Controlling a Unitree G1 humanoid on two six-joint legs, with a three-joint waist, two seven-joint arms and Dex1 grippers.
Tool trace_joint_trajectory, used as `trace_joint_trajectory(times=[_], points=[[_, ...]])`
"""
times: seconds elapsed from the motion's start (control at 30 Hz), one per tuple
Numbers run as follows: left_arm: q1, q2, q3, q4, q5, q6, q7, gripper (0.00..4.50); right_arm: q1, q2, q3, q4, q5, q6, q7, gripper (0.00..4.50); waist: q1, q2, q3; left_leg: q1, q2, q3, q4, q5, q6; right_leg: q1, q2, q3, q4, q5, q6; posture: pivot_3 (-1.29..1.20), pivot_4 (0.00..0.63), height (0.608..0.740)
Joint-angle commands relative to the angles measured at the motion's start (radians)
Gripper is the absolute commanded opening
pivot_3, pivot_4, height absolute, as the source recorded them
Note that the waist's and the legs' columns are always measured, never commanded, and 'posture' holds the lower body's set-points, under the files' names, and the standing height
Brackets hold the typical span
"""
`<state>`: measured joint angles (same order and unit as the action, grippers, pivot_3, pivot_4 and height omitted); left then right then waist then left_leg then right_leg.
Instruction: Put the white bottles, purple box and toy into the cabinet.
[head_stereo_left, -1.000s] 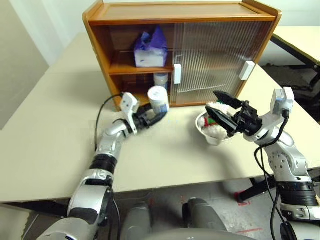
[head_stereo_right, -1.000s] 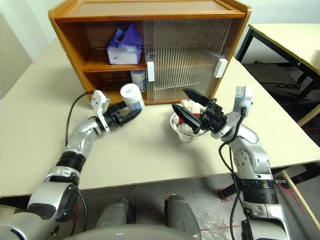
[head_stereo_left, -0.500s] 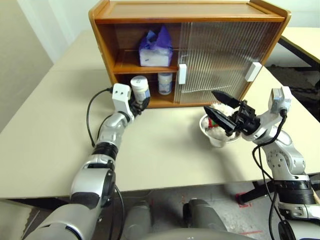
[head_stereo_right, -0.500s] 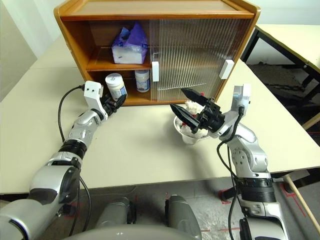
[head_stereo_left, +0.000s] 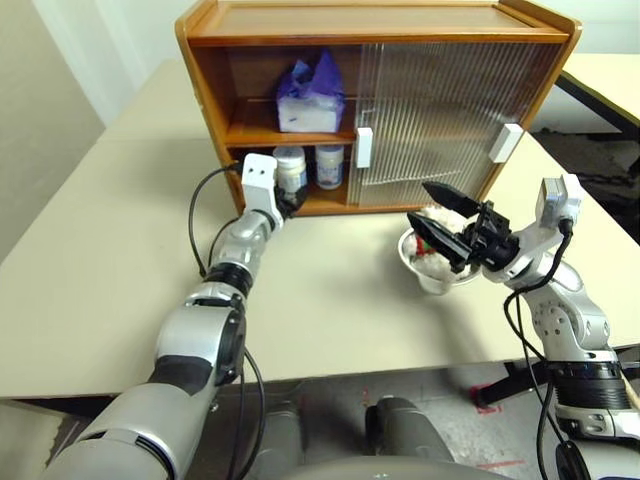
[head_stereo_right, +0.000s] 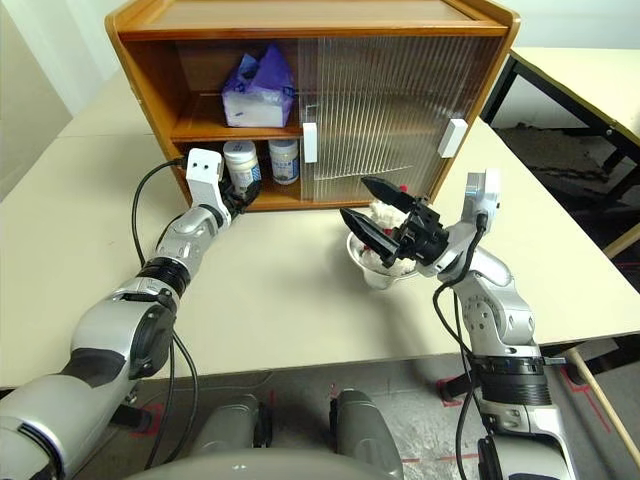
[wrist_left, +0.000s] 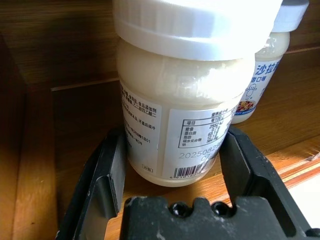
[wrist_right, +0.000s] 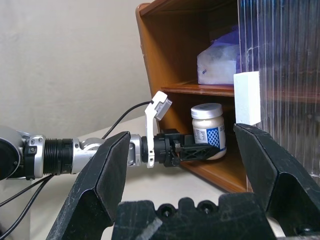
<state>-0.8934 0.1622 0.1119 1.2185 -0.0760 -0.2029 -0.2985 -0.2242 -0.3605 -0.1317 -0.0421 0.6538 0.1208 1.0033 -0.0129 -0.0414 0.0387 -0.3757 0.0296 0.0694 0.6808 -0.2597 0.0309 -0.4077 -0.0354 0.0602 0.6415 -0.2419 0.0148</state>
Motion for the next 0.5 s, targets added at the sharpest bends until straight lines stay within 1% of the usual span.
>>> trace_joint_trajectory(times=[0.03,0.07,0.43,0.5], points=[[-0.034,-0.003,0.011,0.027,0.011,-0.027,0.025,3.01,0.004,-0.008,-0.005,-0.02,-0.004,-0.003,-0.002,4.5,0.0,0.0,0.0,0.0,0.0,0.0,0.0,0.0,0.0,0.0,0.0,0.0,0.0,0.0,0.0,0.0,0.0,0.74],[-0.036,-0.002,0.012,0.035,0.012,-0.028,0.029,3.01,0.004,-0.009,-0.005,-0.022,-0.005,-0.003,-0.003,4.5,0.0,0.0,0.0,0.0,0.0,0.0,0.0,-0.001,-0.002,0.0,0.0,0.0,0.0,0.0,0.0,0.0,0.0,0.74],[-0.046,0.01,0.032,0.072,0.018,-0.023,0.044,3.01,0.017,-0.017,-0.008,-0.04,0.0,0.003,-0.008,4.5,-0.001,0.0,0.0,0.0,0.0,0.0,0.0,-0.002,-0.003,0.0,0.0,0.0,0.0,0.0,0.0,-0.01,0.0,0.74],[-0.046,0.009,0.037,0.073,0.013,-0.025,0.033,3.73,0.019,-0.017,-0.008,-0.041,0.001,0.003,-0.008,4.5,-0.001,0.0,0.0,0.0,0.0,0.0,0.0,-0.002,-0.003,0.0,0.0,0.0,0.0,0.0,0.0,-0.01,0.0,0.74]])
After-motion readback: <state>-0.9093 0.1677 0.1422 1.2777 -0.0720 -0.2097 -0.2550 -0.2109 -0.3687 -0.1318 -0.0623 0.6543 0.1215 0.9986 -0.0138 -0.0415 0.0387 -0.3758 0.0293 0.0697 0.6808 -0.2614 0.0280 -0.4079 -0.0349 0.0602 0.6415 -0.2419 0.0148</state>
